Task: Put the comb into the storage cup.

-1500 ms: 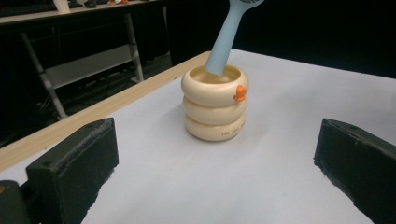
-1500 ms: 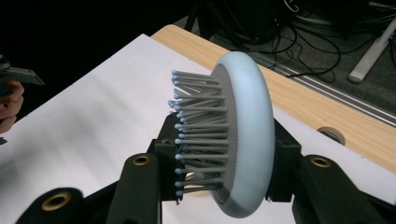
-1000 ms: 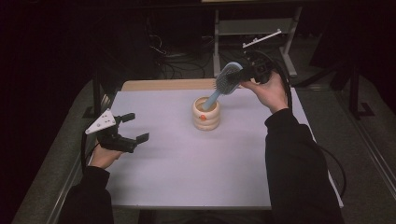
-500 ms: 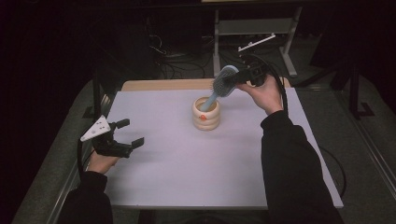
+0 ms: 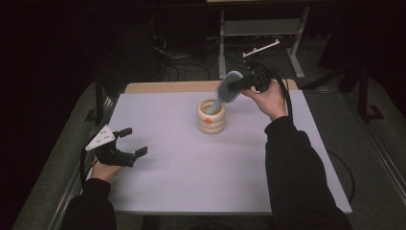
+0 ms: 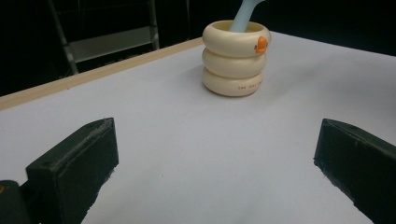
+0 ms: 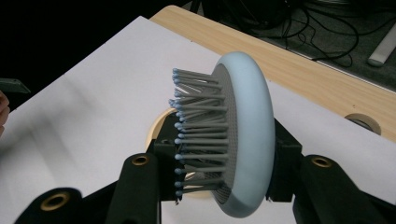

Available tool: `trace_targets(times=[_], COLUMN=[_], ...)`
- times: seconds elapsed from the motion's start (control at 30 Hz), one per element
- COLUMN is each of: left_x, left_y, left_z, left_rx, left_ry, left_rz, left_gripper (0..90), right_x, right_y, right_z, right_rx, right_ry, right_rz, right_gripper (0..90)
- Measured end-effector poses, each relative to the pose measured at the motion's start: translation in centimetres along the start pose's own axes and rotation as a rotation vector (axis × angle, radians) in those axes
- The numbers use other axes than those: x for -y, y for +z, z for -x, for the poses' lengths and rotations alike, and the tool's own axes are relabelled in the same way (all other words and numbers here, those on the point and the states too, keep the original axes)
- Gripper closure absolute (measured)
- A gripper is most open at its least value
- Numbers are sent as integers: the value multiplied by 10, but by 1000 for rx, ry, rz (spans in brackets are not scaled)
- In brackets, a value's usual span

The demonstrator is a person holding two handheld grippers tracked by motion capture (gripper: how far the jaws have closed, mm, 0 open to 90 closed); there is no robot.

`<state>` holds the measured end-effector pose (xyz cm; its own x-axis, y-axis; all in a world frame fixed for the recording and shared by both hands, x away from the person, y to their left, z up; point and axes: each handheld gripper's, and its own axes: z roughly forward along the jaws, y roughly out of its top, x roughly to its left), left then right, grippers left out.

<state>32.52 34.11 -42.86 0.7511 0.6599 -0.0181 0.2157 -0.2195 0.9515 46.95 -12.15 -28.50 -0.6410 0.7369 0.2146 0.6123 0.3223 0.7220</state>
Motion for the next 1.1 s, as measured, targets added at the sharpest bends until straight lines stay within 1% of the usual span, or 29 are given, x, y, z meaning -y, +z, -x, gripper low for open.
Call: trace_targets(times=[0.17,0.27,0.33,0.47,0.57,0.63,0.7,0.8,0.9,1.0,1.03,1.07,1.1], left_x=[2,3,4,5,7,7,8,9,9,9,9,9,9], left_y=[-1,-1,0,2,2,2,1,2,2,1,1,1,1], left_z=[-1,0,0,-1,-2,-3,-3,-3,-3,-2,-2,-2,-2], left_rx=[4,7,10,19,19,19,23,24,23,19,18,18,19], left_ry=[-18,-20,-19,-32,-41,-46,-50,-57,-51,-54,-54,-54,-55], left_rz=[10,11,6,-8,-11,-10,-7,-7,-13,-7,-8,-10,-10], left_gripper=[0,0,0,0,0,0,0,0,0,0,0,0,0], right_x=[3,5,6,8,10,10,10,9,10,11,12,13,13], right_y=[6,10,13,20,25,29,32,34,36,35,35,34,34], right_z=[2,4,4,4,4,4,4,3,4,8,10,12,13], right_rx=[2,-4,-3,-2,8,3,-5,-16,-34,-64,-73,-84,-84], right_ry=[9,20,21,30,39,51,54,65,80,118,137,148,157], right_rz=[-8,-12,-15,-23,-14,-19,-25,-15,-27,-14,-9,-8,-14], right_gripper=[561,560,559,546,532,527,521,502,450,418,378,319,271])
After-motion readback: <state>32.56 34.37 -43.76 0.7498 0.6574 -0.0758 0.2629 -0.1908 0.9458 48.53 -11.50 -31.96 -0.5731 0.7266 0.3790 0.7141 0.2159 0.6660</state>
